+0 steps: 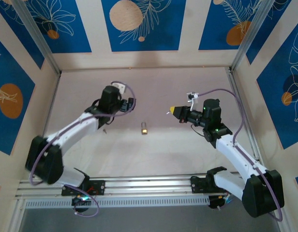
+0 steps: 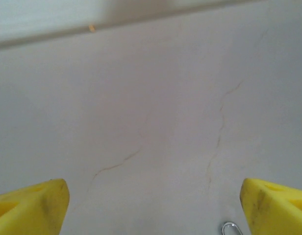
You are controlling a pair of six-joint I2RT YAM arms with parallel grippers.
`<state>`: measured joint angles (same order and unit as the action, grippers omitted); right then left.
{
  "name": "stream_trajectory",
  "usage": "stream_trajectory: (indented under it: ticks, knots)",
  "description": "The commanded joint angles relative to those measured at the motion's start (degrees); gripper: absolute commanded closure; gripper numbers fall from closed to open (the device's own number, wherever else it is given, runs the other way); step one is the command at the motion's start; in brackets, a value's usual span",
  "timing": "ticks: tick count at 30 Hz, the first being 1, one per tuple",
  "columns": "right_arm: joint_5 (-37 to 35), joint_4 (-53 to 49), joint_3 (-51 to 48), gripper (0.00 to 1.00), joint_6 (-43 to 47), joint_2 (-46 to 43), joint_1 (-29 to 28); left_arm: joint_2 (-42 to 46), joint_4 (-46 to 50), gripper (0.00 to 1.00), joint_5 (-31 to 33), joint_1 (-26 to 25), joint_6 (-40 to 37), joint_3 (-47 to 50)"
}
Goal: Unlock with the key
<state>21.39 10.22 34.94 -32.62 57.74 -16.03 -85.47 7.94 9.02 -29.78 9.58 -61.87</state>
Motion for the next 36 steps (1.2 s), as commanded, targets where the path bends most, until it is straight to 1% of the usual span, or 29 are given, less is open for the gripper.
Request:
stream_trajectory:
  ticks: [1, 3, 4, 6, 10, 13, 16, 19, 21, 26, 31, 36]
  knots:
    - [-2.5, -3.5, -1.7, 1.0, 1.4, -2.6, -0.4, -11.6, 22.6, 0.13, 0.8, -3.4, -4.2, -11.2]
    - [-2.8, -3.9, -2.2, 1.0, 1.4, -3.4, -0.3, -17.4, 27.9, 0.13, 5.2, -7.0, -7.0, -16.4]
    - [-2.9, -4.1, -2.6, 1.0, 1.4, -3.7, -0.3, -19.6, 29.1, 0.12, 7.3, -8.8, -8.0, -18.2]
    - [-2.9, -4.3, -3.1, 1.0, 1.3, -4.2, -0.3, -23.7, 31.3, 0.11, 8.9, -11.0, -9.0, -21.6]
    - [-2.6, -5.3, -3.5, 1.0, 1.3, -5.2, -0.2, -29.9, 34.5, 0.11, 9.7, -13.3, -10.2, -26.5]
    - [-2.9, -6.1, -3.8, 1.0, 1.7, -6.0, -0.1, -32.2, 35.7, 0.11, 10.0, -14.2, -10.9, -27.3]
    - [-2.8, -6.7, -4.1, 1.0, 1.8, -6.8, 0.0, -34.0, 36.1, 0.11, 12.4, -14.2, -10.4, -27.3]
    - [-2.5, -6.9, -4.3, 1.0, 1.6, -7.4, 0.0, -34.6, 35.1, 0.12, 13.1, -13.8, -10.6, -26.6]
    - [-2.5, -7.1, -4.3, 1.0, 1.6, -7.8, 0.0, -34.4, 33.9, 0.12, 11.9, -13.3, -10.5, -26.0]
    - [-2.6, -8.4, -4.1, 1.0, 2.0, -8.7, 0.0, -34.4, 34.7, 0.13, 12.2, -12.4, -9.3, -25.8]
    - [-2.4, -8.6, -3.9, 1.0, 2.3, -8.9, 0.0, -31.6, 34.8, 0.15, 12.0, -11.8, -6.9, -20.9]
    - [-2.2, -7.9, -3.3, 1.0, 2.4, -8.3, -0.1, -27.7, 34.6, 0.16, 10.0, -11.8, -5.1, -16.9]
